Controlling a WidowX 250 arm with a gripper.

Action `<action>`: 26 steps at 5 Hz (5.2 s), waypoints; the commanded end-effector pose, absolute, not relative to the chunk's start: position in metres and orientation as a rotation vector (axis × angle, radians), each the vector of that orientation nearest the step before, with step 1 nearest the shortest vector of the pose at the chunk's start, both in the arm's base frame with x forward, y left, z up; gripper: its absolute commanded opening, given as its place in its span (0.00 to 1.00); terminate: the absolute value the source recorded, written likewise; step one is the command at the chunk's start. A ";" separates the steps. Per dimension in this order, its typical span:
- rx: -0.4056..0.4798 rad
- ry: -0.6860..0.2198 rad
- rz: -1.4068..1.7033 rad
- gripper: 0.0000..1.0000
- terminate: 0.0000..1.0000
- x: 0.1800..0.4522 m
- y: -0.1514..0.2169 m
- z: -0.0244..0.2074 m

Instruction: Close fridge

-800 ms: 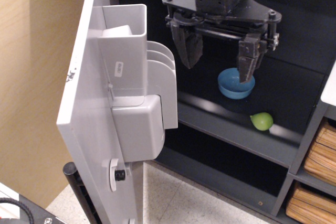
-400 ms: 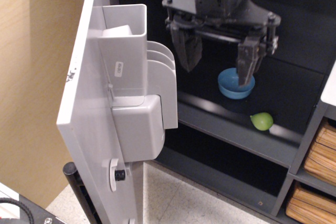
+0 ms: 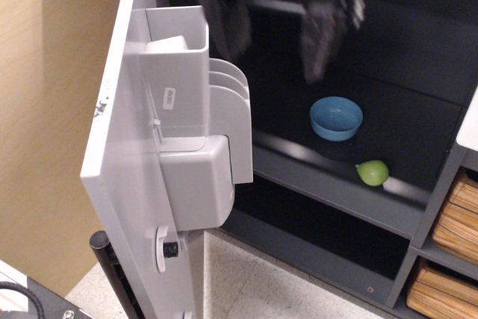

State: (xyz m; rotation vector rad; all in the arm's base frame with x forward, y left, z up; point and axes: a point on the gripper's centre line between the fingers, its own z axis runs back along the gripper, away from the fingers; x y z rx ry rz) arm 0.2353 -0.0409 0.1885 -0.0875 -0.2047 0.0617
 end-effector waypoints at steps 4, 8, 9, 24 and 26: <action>-0.094 -0.167 0.334 1.00 0.00 0.172 0.019 0.181; -0.233 -0.185 0.301 1.00 0.00 0.225 -0.057 0.166; -0.261 -0.202 0.273 1.00 0.00 0.247 -0.079 0.178; -0.066 -0.416 0.131 1.00 0.00 0.346 -0.061 0.073; -0.083 -0.424 0.116 1.00 0.00 0.337 -0.059 0.075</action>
